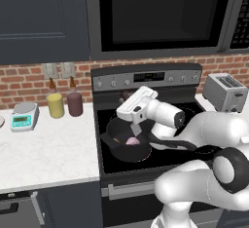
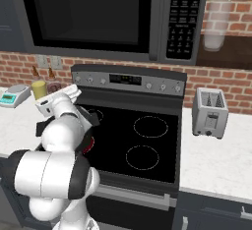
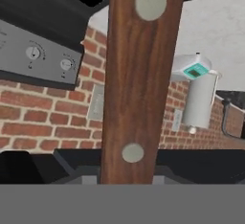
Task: Put the sweet potato and onion in the pot. Retrieve the spatula and lightly stir the vegetables in the pot.
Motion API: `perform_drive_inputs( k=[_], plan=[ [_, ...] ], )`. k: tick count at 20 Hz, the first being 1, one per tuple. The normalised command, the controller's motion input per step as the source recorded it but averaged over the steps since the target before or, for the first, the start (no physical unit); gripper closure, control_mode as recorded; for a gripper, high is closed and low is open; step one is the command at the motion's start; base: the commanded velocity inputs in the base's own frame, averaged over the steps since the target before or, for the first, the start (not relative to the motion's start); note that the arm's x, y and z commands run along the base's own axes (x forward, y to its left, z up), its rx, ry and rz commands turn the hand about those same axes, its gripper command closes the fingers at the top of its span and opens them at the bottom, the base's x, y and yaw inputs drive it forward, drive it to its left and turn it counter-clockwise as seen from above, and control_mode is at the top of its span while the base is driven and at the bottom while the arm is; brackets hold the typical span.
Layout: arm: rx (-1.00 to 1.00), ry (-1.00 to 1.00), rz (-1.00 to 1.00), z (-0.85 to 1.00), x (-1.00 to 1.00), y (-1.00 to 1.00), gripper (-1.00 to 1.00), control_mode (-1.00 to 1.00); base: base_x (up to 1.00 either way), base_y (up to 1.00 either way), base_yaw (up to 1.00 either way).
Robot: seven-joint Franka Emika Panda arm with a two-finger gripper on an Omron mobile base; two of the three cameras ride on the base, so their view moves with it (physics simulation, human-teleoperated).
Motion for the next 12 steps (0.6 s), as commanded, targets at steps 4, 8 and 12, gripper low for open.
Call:
perform_drive_inputs(
  k=[4,8,12],
  plan=[
    [0.01,0.0,-0.04,-0.31,0.0,0.15,1.0,-1.0,0.0,0.0,0.0],
    [0.0,0.0,0.0,-0.13,0.0,0.0,1.0,-1.0,0.0,0.0,0.0],
    [0.0,0.0,0.0,-0.02,0.0,0.0,1.0,-1.0,0.0,0.0,0.0]
  ],
)
